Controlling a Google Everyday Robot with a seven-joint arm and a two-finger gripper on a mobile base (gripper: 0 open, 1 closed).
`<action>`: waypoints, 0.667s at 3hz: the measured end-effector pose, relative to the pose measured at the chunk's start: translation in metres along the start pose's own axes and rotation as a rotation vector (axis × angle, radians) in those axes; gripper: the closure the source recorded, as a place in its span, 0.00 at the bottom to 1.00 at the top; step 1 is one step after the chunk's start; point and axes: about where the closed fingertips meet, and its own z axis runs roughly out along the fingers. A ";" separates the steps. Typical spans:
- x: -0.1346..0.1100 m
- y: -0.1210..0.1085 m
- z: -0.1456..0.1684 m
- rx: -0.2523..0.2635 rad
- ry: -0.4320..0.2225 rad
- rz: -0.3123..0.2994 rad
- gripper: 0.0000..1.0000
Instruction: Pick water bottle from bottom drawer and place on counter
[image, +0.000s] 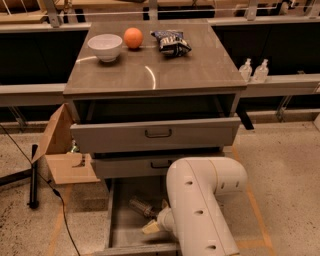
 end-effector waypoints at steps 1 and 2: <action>0.005 -0.003 0.021 -0.014 -0.011 -0.019 0.00; 0.013 -0.005 0.038 -0.028 -0.004 -0.028 0.17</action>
Offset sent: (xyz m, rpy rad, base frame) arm 0.0251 0.0113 -0.0585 -0.0032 0.0080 0.0548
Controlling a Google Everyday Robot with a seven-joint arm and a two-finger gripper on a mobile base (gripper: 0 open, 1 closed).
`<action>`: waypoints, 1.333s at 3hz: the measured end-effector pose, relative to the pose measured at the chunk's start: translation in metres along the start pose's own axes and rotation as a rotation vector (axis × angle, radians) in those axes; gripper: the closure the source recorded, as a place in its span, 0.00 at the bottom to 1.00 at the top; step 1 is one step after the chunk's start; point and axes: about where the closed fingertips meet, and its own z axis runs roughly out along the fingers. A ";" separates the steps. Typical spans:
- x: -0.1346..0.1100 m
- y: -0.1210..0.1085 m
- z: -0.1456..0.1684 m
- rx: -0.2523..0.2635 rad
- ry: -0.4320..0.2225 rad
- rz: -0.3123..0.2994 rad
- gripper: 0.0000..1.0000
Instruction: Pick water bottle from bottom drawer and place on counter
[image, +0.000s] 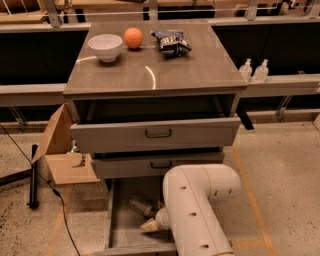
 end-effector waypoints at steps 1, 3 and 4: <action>0.010 -0.002 0.013 -0.012 0.008 0.012 0.40; 0.010 -0.012 0.007 -0.006 0.012 0.025 0.87; -0.002 -0.018 -0.030 0.035 0.022 0.011 1.00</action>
Offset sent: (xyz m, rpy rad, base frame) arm 0.0105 -0.0019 -0.0383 0.0195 0.0471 0.0090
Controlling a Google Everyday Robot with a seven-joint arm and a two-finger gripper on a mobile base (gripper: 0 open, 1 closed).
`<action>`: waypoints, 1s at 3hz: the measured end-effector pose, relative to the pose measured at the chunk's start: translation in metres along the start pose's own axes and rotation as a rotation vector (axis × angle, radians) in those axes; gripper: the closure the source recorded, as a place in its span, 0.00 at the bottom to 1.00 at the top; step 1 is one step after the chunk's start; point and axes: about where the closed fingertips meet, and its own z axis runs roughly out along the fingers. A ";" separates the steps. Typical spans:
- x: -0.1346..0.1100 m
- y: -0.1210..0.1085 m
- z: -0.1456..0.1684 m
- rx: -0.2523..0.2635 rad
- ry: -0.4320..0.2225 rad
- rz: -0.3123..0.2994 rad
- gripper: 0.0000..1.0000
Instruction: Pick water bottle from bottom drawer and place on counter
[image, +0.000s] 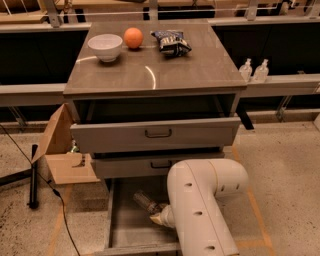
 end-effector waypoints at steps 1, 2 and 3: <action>-0.005 0.003 -0.049 0.006 0.038 -0.052 1.00; -0.012 0.011 -0.097 -0.012 0.073 -0.107 1.00; -0.046 0.019 -0.152 -0.018 0.058 -0.181 1.00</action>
Offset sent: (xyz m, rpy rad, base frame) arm -0.0826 -0.0638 0.1334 -0.1592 -0.0019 0.1507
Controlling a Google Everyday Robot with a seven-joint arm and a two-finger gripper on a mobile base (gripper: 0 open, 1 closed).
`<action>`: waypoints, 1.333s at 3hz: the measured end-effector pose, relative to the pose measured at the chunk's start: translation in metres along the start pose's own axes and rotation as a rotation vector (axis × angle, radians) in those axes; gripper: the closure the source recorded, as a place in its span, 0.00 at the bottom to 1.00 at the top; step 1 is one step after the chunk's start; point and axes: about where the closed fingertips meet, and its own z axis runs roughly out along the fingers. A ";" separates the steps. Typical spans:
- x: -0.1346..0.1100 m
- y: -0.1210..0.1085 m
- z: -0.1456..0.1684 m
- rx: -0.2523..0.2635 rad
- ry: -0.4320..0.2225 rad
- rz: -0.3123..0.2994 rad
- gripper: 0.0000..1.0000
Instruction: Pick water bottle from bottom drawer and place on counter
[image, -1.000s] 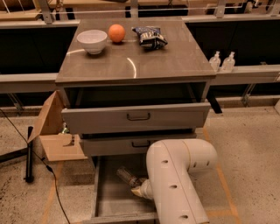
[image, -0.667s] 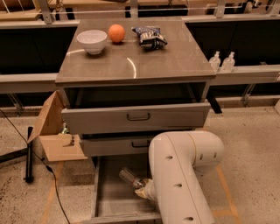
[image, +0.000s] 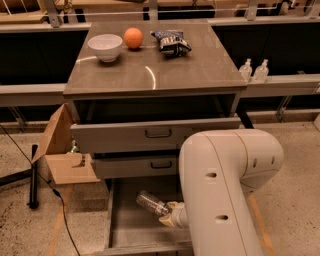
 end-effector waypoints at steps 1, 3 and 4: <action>0.000 0.000 0.000 0.000 0.000 0.000 1.00; -0.029 -0.009 -0.062 0.046 -0.023 -0.088 1.00; -0.055 -0.005 -0.108 0.050 -0.028 -0.155 1.00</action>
Offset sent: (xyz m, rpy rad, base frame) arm -0.0010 -0.0207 0.0607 -0.0090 -0.1009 0.0025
